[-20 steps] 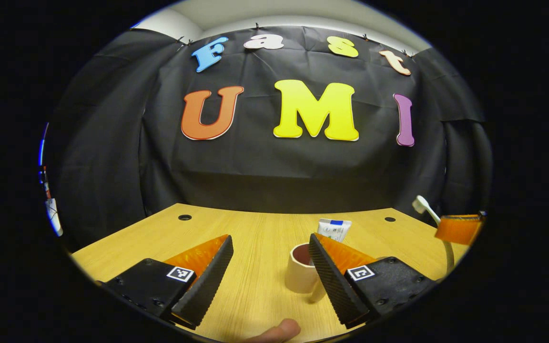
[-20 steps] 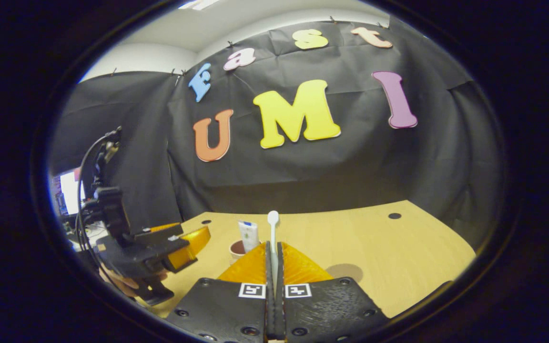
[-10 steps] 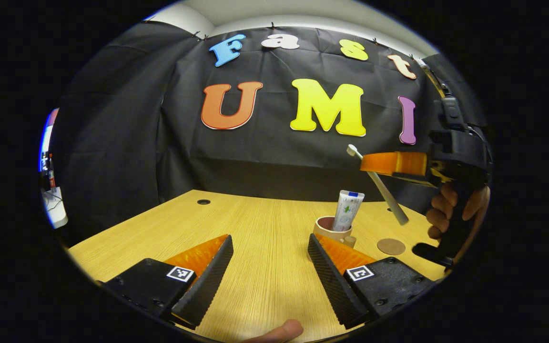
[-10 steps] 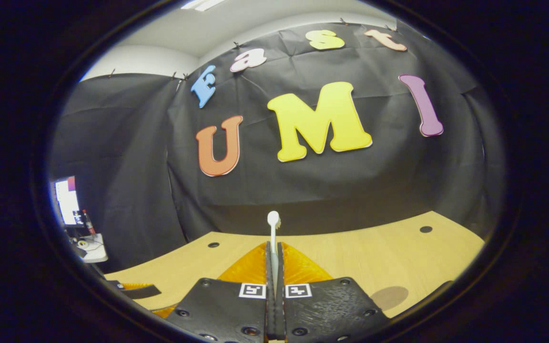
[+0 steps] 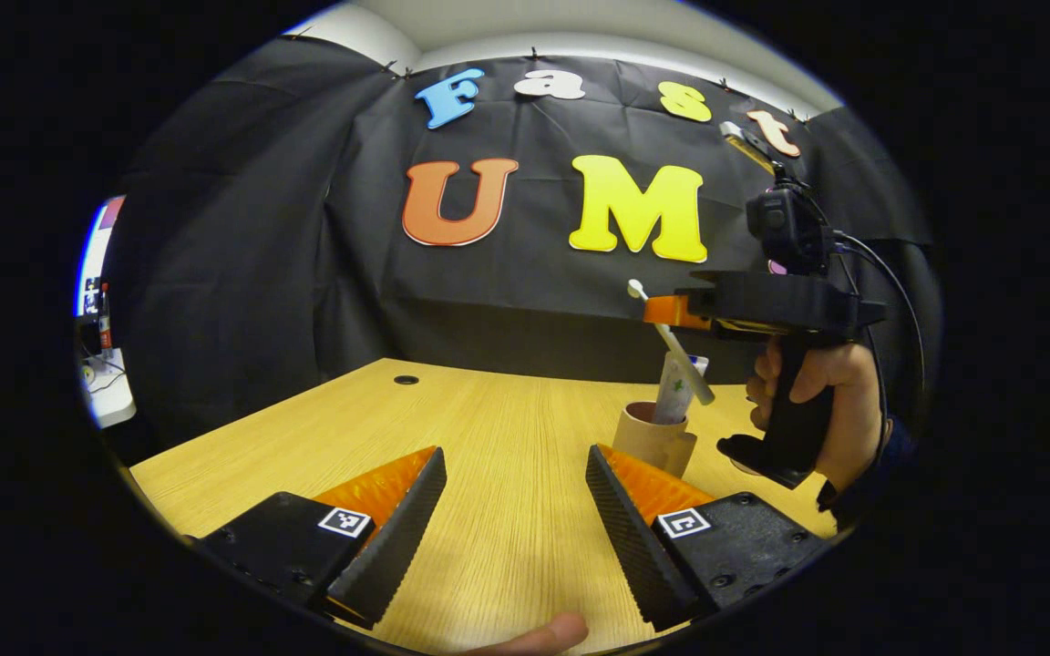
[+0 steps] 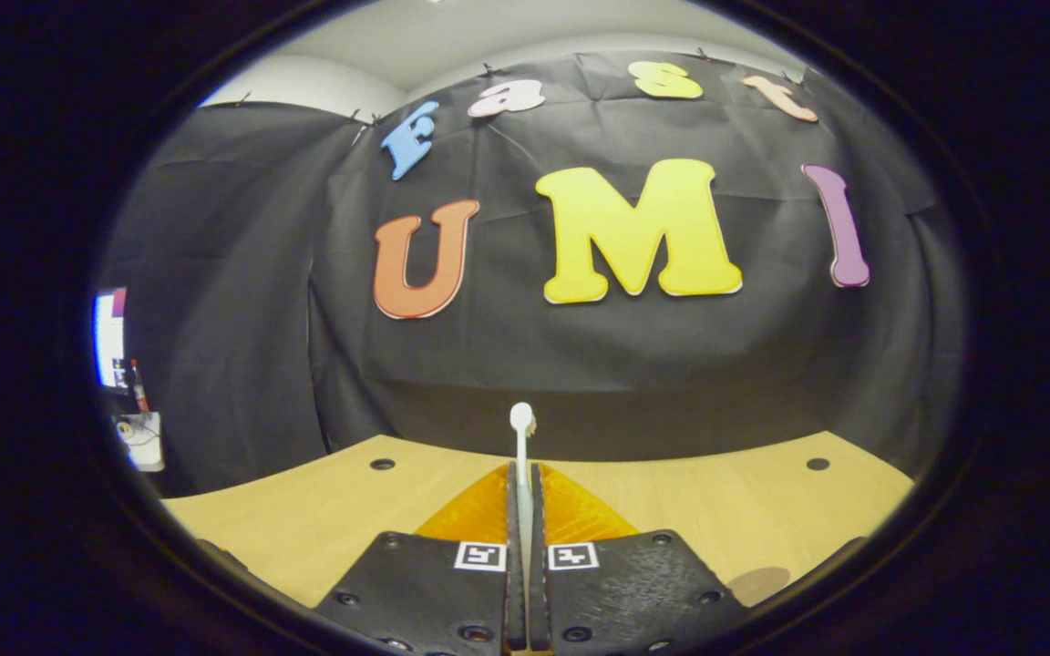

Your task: Put the toothbrush and toothpaste on the desktop into the cup, then pick up the cup and place it on the coaster on the desktop.

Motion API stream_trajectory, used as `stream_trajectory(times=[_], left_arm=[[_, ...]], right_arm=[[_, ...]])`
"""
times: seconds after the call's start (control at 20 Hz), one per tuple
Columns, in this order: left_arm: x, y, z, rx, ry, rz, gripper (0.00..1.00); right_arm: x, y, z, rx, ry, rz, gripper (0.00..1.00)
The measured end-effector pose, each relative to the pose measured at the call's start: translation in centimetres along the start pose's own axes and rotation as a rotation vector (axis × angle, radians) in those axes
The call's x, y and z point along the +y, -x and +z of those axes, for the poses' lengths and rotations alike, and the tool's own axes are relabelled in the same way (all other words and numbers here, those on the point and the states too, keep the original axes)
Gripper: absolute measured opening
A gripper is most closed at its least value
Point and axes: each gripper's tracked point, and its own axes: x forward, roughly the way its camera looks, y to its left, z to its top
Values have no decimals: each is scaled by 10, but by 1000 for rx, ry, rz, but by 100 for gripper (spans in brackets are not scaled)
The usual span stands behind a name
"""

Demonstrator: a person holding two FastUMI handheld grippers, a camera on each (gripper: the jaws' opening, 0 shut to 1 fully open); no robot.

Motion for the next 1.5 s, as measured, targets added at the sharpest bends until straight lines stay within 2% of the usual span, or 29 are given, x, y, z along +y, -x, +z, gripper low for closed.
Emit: stream_trajectory(times=[0.25,0.55,0.65,1.0,1.15,1.2,1.25,1.3,1.45,1.5], left_arm=[[-9,4,4,3,15,-39,98],[-10,-3,-20,41,33,-52,98],[-9,2,-12,47,32,-48,98],[-4,0,-13,50,36,-39,98],[-2,1,-15,57,40,-30,98],[0,2,-16,55,40,-27,99],[0,5,-17,53,38,-25,99],[3,8,-18,51,35,-23,98],[7,16,-21,53,33,-17,98],[10,16,-24,56,33,-14,98]], right_arm=[[-8,-7,-3,12,-9,-36,2],[-9,-6,-2,10,-6,-34,5],[-10,-8,-3,13,-9,-39,5],[-6,-7,-8,36,-9,-22,5],[7,-3,-9,41,14,15,7],[10,-1,-10,47,25,22,17],[19,-1,-11,56,35,52,17],[27,0,-18,77,49,82,27],[49,0,-35,157,122,156,64],[56,1,-44,194,156,179,81]])
